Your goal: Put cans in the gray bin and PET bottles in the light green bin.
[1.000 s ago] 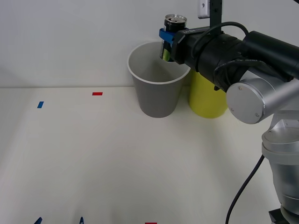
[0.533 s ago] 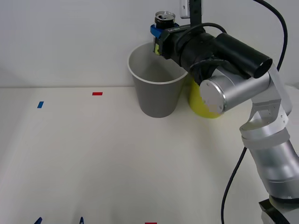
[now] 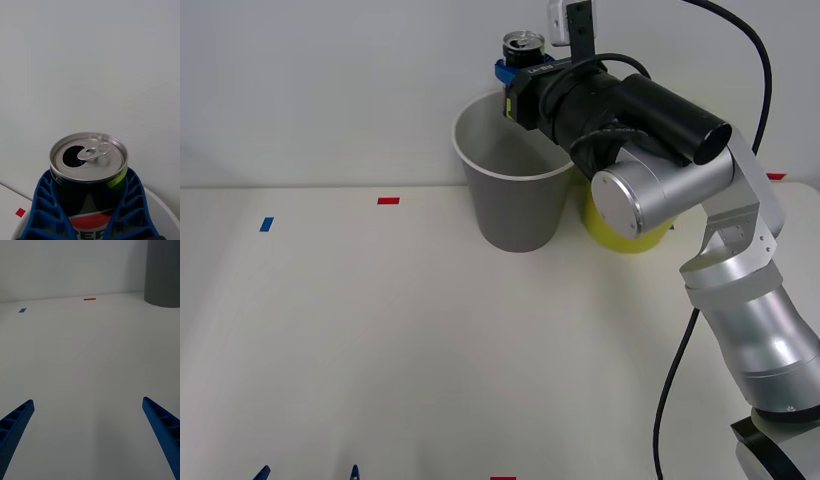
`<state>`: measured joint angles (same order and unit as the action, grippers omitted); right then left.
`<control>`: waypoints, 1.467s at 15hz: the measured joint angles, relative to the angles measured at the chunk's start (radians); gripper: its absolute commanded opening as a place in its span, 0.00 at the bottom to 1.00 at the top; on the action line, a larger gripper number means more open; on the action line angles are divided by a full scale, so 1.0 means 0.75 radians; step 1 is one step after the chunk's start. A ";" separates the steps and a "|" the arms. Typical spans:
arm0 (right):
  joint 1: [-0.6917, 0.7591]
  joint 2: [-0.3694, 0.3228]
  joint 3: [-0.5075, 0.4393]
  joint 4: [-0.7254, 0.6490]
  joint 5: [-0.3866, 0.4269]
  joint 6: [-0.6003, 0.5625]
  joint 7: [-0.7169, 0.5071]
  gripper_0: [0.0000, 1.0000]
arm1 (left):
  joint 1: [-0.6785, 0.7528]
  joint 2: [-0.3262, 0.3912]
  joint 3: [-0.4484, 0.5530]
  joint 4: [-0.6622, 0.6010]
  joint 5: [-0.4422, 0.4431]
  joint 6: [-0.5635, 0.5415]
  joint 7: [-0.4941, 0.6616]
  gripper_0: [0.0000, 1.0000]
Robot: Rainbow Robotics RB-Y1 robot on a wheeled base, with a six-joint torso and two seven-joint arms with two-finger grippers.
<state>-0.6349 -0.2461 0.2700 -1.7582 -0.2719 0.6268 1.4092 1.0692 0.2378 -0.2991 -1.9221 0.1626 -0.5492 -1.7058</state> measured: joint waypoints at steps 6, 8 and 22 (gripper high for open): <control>-0.007 -0.019 0.009 0.003 0.005 -0.001 -0.012 0.00 | 0.000 0.000 0.000 0.000 0.000 0.000 0.000 1.00; -0.020 -0.020 0.010 0.015 0.017 -0.001 -0.013 0.05 | 0.000 0.000 0.000 0.000 0.000 0.000 0.000 1.00; 0.166 -0.009 -0.028 -0.310 0.108 0.086 0.012 1.00 | 0.000 0.000 0.000 0.000 0.000 0.000 0.000 1.00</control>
<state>-0.5104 -0.2529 0.2489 -1.9906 -0.1906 0.6915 1.4181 1.0692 0.2378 -0.2991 -1.9221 0.1626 -0.5492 -1.7058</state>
